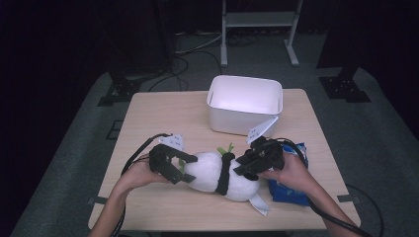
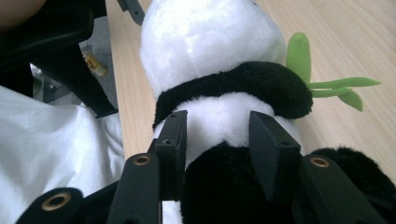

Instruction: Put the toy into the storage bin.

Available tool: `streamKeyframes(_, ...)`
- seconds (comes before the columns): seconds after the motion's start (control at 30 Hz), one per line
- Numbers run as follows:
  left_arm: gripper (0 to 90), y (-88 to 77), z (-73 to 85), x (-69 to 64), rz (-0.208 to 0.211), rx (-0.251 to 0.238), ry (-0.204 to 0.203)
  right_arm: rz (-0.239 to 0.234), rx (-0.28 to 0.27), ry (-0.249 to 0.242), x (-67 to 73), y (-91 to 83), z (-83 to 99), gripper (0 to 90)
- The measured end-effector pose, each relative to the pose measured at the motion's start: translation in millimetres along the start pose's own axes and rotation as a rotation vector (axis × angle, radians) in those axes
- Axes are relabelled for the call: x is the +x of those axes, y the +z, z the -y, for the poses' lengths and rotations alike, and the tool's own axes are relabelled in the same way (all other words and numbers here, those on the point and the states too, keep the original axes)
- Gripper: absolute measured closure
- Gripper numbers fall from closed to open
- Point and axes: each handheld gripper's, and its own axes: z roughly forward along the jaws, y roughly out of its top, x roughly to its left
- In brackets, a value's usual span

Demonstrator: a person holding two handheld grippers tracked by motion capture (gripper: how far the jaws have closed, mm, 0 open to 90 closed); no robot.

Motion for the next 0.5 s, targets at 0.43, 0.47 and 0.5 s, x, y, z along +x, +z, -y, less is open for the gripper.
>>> streamKeyframes(0.43,20.6,1.8,-8.6,-9.6,0.043,-0.009,0.035,-0.046,0.052,-0.037,15.6,5.1,-12.0,57.0)
streamKeyframes(0.47,21.3,2.6,-7.7,-9.2,0.047,-0.005,0.037,-0.040,0.061,-0.039,16.4,4.8,-14.9,57.0)
streamKeyframes(0.5,21.9,4.3,-6.3,-9.6,0.052,-0.005,0.031,-0.038,0.062,-0.042,16.6,5.1,-17.2,57.0)
